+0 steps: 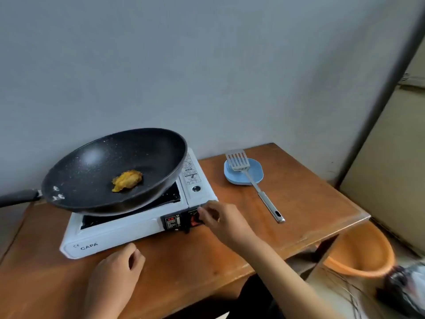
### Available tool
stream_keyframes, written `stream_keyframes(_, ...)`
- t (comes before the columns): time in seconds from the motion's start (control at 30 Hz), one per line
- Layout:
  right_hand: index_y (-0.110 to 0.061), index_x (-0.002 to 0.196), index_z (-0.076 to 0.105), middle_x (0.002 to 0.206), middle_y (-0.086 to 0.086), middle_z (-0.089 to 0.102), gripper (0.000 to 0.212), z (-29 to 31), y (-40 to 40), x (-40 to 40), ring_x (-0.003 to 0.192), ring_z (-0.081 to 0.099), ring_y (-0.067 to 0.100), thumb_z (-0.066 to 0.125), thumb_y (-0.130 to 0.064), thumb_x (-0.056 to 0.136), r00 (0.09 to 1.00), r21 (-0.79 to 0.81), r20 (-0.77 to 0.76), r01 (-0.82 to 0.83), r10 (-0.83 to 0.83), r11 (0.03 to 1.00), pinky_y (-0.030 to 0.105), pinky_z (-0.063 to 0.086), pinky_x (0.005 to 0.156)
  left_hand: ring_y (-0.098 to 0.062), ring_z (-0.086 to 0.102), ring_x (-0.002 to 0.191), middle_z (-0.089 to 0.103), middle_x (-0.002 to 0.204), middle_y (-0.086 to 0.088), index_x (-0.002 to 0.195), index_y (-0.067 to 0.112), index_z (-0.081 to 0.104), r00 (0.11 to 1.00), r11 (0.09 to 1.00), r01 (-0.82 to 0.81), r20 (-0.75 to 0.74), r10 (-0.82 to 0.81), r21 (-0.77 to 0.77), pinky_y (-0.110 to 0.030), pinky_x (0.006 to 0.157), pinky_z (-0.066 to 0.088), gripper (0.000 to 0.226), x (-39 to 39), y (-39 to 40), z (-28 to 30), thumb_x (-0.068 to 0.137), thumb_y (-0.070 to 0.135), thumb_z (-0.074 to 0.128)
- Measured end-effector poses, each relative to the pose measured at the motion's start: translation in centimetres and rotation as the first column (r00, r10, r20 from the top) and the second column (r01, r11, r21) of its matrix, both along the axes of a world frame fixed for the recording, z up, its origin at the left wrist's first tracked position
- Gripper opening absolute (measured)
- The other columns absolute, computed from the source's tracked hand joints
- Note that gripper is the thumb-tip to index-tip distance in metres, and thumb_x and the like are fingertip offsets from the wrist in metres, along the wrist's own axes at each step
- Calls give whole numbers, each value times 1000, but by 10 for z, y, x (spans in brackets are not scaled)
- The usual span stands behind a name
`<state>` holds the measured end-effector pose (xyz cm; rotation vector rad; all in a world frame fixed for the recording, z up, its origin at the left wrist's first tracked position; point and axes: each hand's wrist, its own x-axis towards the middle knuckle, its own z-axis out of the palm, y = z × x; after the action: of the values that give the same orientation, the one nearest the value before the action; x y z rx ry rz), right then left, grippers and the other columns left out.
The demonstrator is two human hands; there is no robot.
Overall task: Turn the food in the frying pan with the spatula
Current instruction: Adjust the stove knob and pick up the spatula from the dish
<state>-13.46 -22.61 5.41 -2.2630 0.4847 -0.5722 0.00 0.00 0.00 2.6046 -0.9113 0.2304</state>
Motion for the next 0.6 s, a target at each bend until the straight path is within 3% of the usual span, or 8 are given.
stream_keyframes(0.13,-18,75,66,64,2,67,30,21,-48,-18,59,61,19,55,-36,97,978,-83,64,203,-198,976,37,51,55,-9,47,42,49,42,3,57,27,44,998,999,-42,-44,42,3,-27,37,34,31,1,4,1,82,28,60)
stream_keyframes(0.2,-13,83,68,75,5,71,26,25,-73,-27,68,64,24,58,-32,97,944,-139,21,330,-331,934,42,57,64,-8,48,43,50,44,3,57,27,44,998,999,-39,-47,39,-1,-28,37,35,30,1,4,1,83,29,58)
stream_keyframes(0.27,-14,102,66,101,6,69,18,23,-93,-35,89,64,25,60,-29,95,894,-225,-126,396,-430,890,43,57,79,-8,49,45,51,45,4,57,28,45,997,999,-48,-65,48,-6,-27,37,34,30,1,3,0,83,29,59)
stream_keyframes(0.37,-18,131,49,124,11,57,43,16,-106,-44,112,55,30,61,-35,93,781,-266,-400,401,-479,877,47,49,94,-7,48,45,50,44,6,55,29,44,996,999,-48,-72,47,-15,-26,37,32,31,1,4,1,82,28,60)
stream_keyframes(0.47,-16,137,41,121,10,59,54,3,-106,-46,104,60,29,61,-37,93,749,-178,-485,420,-451,890,46,54,88,-7,49,46,50,45,6,55,30,43,997,999,-36,-69,35,-11,-26,37,31,31,1,4,0,82,28,59)
stream_keyframes(0.6,-16,131,50,98,1,65,40,-6,-109,-45,83,68,23,58,-31,95,760,-54,-458,493,-460,868,43,59,78,-9,49,47,52,47,5,57,27,46,996,998,-54,-70,53,-19,-28,39,35,28,1,5,0,83,29,58)
